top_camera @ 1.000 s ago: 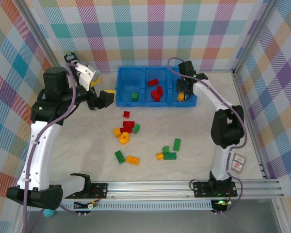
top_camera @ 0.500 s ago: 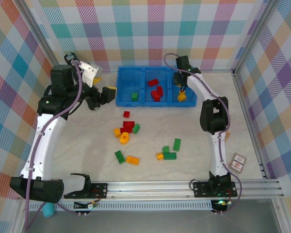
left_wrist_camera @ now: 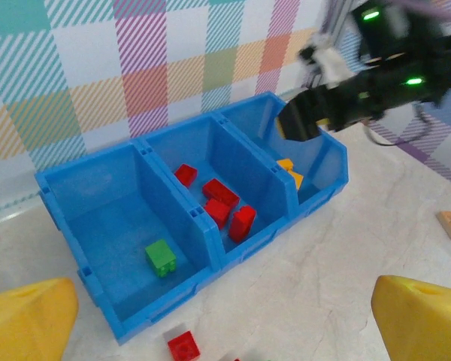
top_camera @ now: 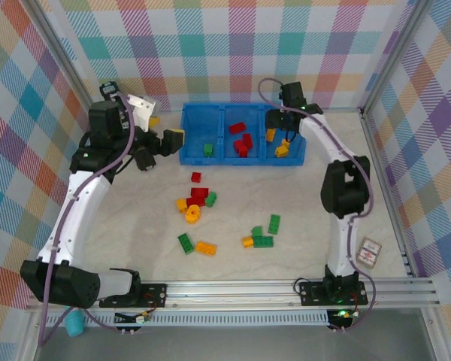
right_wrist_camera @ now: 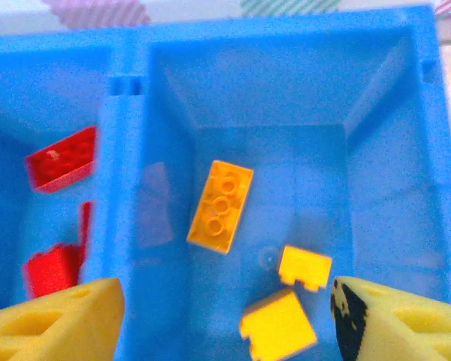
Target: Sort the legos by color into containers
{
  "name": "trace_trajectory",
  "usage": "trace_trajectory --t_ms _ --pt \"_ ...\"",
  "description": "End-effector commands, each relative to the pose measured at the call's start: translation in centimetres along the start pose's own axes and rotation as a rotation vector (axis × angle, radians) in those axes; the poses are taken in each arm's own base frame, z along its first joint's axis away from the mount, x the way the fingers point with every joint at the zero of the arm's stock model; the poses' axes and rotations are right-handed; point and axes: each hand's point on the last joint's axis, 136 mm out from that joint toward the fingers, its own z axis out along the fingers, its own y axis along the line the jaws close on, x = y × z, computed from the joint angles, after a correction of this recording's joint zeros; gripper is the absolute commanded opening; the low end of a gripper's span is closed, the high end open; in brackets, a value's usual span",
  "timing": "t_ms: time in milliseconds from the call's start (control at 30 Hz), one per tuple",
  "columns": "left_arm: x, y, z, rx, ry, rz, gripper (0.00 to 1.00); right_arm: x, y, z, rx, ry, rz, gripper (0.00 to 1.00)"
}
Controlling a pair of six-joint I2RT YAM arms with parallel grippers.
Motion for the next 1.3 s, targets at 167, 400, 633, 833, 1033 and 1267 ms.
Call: trace_trajectory --t_ms 167,400,633,833,1033,1267 --pt "6.9 0.7 6.6 -0.113 0.232 -0.184 1.0 -1.7 3.4 -13.7 -0.218 -0.183 -0.159 0.83" --pt "11.2 -0.8 10.6 -0.266 0.384 -0.295 1.0 1.3 1.4 -18.6 -0.162 -0.227 -0.181 0.87" --pt "12.0 -7.5 14.4 0.115 0.418 -0.366 1.0 2.7 1.2 -22.7 -0.199 -0.283 -0.171 0.91" --pt "10.1 -10.8 16.2 0.366 0.341 -0.455 1.0 4.5 0.0 -25.0 -0.156 -0.282 -0.168 0.94" --pt "7.1 -12.3 16.0 0.351 0.269 -0.387 1.0 5.8 -1.4 -25.9 -0.103 -0.284 -0.159 0.96" --pt "-3.4 -11.0 10.1 0.223 -0.051 -0.382 1.0 5.6 -1.6 -26.7 -0.096 -0.314 -0.146 0.97"
